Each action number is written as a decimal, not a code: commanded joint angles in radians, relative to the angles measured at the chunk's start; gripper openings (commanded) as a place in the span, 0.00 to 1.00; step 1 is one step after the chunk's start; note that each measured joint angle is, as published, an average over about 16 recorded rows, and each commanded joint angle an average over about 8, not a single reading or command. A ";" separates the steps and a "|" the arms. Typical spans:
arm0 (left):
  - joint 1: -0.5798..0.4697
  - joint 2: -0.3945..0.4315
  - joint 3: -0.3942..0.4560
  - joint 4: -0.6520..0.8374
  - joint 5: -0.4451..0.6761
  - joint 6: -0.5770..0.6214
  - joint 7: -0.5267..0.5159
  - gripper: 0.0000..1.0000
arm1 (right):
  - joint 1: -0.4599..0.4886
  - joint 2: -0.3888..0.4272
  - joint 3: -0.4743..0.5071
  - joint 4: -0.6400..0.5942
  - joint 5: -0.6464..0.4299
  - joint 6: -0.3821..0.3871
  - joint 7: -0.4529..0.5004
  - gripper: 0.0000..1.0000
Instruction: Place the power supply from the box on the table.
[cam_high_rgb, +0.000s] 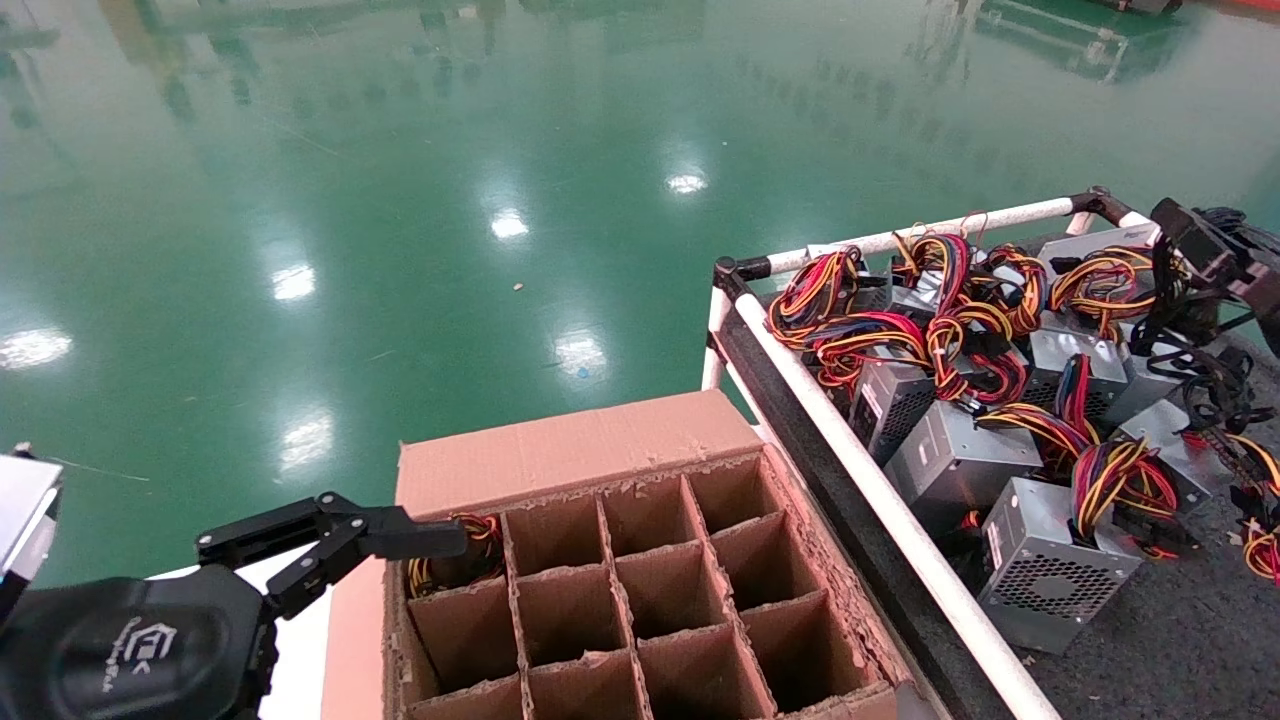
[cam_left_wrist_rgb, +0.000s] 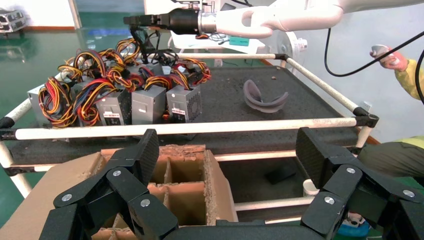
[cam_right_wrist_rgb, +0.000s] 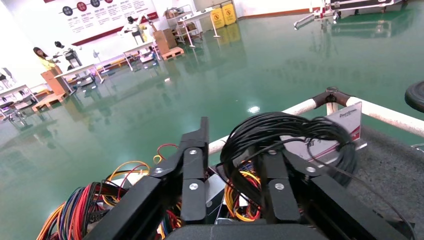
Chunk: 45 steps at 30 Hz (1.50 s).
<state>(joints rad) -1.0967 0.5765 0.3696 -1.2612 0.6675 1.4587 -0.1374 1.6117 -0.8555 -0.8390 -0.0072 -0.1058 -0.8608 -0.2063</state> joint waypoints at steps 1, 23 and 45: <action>0.000 0.000 0.000 0.000 0.000 0.000 0.000 1.00 | 0.001 -0.002 0.001 -0.001 0.002 0.001 -0.001 1.00; 0.000 0.000 0.000 0.000 0.000 0.000 0.000 1.00 | -0.013 0.077 -0.061 0.021 -0.087 -0.084 0.120 1.00; 0.000 0.000 0.000 0.000 0.000 0.000 0.000 1.00 | -0.022 0.206 -0.055 0.275 -0.079 -0.274 0.194 1.00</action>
<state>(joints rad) -1.0969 0.5764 0.3699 -1.2610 0.6673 1.4587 -0.1372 1.5939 -0.6560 -0.8953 0.2698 -0.1872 -1.1080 -0.0136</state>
